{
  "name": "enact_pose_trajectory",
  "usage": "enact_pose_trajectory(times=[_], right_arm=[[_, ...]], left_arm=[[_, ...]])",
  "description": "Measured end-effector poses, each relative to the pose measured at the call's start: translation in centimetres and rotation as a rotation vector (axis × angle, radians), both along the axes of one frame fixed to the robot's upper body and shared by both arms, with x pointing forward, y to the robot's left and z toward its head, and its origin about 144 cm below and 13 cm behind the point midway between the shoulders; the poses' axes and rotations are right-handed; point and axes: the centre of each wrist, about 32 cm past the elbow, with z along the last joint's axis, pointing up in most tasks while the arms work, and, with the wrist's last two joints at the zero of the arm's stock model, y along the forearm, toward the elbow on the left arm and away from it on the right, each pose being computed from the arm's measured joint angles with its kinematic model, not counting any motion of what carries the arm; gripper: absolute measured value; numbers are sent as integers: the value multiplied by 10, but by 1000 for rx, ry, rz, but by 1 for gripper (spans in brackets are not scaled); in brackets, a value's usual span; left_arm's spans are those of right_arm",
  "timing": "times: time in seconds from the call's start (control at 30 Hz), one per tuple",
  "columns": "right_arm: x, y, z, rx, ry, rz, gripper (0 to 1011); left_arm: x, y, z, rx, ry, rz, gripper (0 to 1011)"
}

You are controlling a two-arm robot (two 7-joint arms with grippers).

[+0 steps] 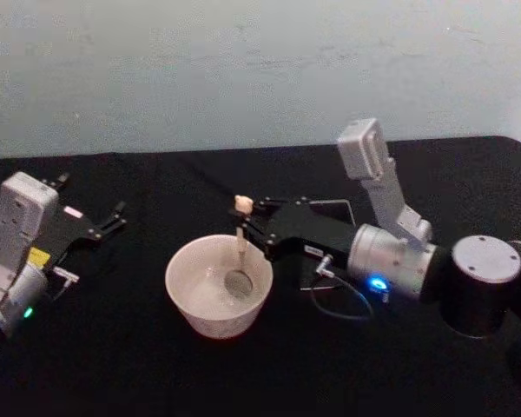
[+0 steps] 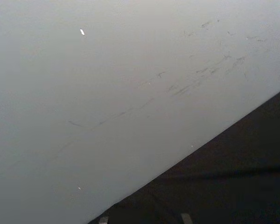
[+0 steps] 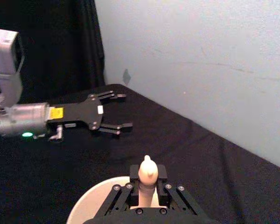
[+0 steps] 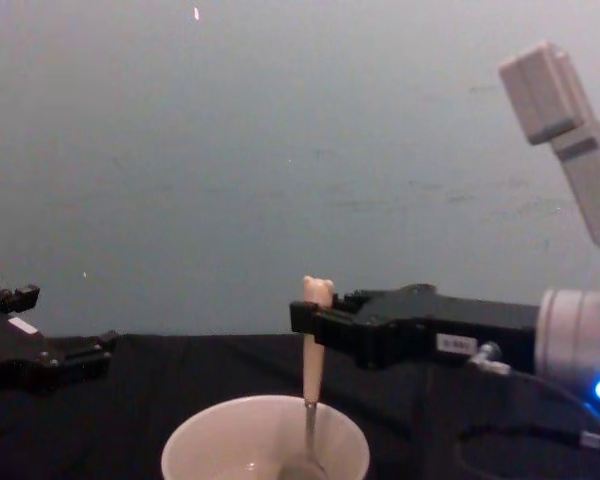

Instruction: Pick up the stirring spoon with one hand, stir inside the cup, then place it back in its original position.

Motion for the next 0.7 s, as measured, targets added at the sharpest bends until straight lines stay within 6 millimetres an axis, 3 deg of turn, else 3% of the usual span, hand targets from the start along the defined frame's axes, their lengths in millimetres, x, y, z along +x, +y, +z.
enact_pose_trajectory(times=[0.3, 0.7], right_arm=[[-13, -5, 0, -2, 20, 62, 211], [-17, 23, -4, -11, 20, 123, 211]], left_arm=[[0, 0, 0, 0, 0, 0, 1001], [0, 0, 0, 0, 0, 0, 1001]])
